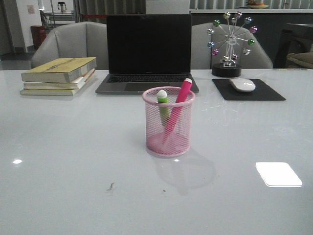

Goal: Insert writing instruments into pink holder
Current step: 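Withdraw the left gripper away from the holder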

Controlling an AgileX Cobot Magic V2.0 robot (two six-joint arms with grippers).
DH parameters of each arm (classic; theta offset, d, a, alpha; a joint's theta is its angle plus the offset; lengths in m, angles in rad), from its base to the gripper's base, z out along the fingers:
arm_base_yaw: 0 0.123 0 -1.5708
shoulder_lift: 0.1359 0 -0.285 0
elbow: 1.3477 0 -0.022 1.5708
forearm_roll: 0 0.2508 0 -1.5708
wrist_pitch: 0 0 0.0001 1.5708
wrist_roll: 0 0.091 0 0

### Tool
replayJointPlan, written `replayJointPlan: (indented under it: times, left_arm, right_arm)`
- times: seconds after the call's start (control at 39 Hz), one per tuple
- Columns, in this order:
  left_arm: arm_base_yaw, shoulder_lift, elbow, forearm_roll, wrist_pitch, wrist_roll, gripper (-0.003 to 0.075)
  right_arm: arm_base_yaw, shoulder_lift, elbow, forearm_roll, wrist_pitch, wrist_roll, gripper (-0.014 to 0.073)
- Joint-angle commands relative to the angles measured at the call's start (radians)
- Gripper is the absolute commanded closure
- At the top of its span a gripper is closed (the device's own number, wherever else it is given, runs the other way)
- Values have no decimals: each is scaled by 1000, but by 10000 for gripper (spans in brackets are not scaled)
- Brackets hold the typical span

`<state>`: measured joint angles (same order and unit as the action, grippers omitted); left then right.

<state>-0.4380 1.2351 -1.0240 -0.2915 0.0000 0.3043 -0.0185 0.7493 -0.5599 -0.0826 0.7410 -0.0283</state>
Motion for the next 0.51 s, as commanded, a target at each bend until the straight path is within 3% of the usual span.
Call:
replayJointPlan:
  times: [0.0,0.28,0.49]
  left_arm:
    - [75,-131,17,31,6,1,327]
    - [266,-430,253,35,104,1,327]
    - [331,-624,407,33,176,1,327]
  right_arm:
    - [-2,-4,-26,-10,-63,-8,155]
    - [-2,-4,-26,-10,-64,-8,155]
    - [-2,-4,-26,-10,-72,-8,155]
